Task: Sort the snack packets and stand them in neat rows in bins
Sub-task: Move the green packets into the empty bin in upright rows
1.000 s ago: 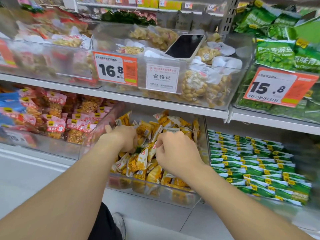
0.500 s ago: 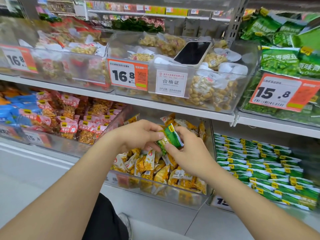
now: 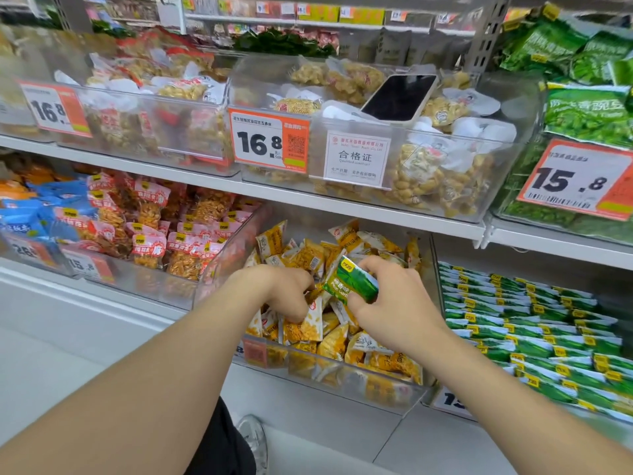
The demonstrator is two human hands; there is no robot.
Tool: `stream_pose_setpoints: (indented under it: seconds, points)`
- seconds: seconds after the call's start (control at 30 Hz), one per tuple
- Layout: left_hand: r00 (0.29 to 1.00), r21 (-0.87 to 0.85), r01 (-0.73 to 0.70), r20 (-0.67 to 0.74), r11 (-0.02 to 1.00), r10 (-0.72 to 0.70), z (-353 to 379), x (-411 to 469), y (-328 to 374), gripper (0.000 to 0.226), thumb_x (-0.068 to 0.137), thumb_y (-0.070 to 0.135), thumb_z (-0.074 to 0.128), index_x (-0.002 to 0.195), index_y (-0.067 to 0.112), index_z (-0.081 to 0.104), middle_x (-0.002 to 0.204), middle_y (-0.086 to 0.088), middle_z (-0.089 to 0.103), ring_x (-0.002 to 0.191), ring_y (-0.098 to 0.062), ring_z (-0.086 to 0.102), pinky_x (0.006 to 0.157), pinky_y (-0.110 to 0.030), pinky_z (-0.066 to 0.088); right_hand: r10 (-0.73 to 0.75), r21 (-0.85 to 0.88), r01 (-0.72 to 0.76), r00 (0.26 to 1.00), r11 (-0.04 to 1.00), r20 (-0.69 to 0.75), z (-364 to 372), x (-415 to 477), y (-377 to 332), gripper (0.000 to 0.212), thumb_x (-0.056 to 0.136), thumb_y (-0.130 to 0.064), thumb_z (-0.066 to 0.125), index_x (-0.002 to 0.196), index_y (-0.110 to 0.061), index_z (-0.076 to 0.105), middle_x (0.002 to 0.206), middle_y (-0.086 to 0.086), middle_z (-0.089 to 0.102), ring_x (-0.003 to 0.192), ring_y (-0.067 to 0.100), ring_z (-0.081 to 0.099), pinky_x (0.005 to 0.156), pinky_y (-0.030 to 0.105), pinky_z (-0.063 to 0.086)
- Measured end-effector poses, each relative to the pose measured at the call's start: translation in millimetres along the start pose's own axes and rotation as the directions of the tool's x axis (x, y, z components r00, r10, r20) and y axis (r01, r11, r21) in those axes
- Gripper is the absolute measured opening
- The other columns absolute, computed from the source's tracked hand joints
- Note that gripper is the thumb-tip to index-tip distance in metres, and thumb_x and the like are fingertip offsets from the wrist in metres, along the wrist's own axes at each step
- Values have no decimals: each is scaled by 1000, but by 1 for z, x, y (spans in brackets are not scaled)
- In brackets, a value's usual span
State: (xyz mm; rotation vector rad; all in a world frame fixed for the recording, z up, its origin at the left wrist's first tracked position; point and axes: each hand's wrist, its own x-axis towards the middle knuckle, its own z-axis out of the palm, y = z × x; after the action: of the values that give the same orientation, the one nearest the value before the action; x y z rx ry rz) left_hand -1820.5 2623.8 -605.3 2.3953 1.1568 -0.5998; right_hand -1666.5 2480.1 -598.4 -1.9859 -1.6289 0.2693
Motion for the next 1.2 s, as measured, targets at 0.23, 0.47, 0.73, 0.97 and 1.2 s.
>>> stream_pose_setpoints:
  seconds: [0.23, 0.47, 0.73, 0.97, 1.2]
  points:
    - [999, 1, 39, 7, 999, -39, -11, 3, -1, 58, 69, 44, 79, 118, 18, 60, 112, -1, 64, 97, -22, 64, 85, -38, 58, -18, 12, 18, 1000, 1000, -4, 1, 5, -3, 19, 93, -24, 65, 110, -28, 61, 76, -4, 65, 53, 11, 59, 47, 32, 49]
    - [988, -119, -91, -132, 989, 75, -11, -13, -20, 33, 94, 20, 79, 125, 12, 75, 102, 13, 71, 98, -10, 66, 92, -28, 54, -40, -7, 40, 999, 999, -16, -4, 7, 0, 21, 92, -19, 64, 111, -26, 64, 69, -3, 68, 49, 11, 59, 50, 38, 55]
    - [877, -373, -273, -476, 887, 69, -4, -34, -26, 10, 103, 23, 66, 99, 21, 74, 89, 2, 71, 63, -8, 55, 55, -18, 43, -14, 95, 12, 1000, 995, 20, -14, 1, -1, 11, 92, -21, 67, 96, -32, 67, 72, -3, 71, 49, 5, 56, 52, 22, 39]
    - [877, -687, -378, -481, 620, 2, 4, -48, 5, 12, 104, 29, 65, 103, 18, 71, 72, 3, 64, 70, -14, 62, 72, -43, 63, 1, 372, -51, 991, 927, 133, -28, -5, -3, 6, 92, -20, 71, 95, -23, 75, 90, 4, 76, 64, 26, 65, 57, 37, 51]
    - [891, -795, -449, -431, 406, 142, 2, -62, 28, 28, 99, 34, 71, 118, 13, 72, 112, -11, 77, 96, -18, 77, 85, -45, 65, 86, 459, -133, 989, 878, 121, -36, -8, 6, 25, 88, -11, 85, 106, -22, 73, 110, -5, 72, 73, 23, 79, 77, 47, 66]
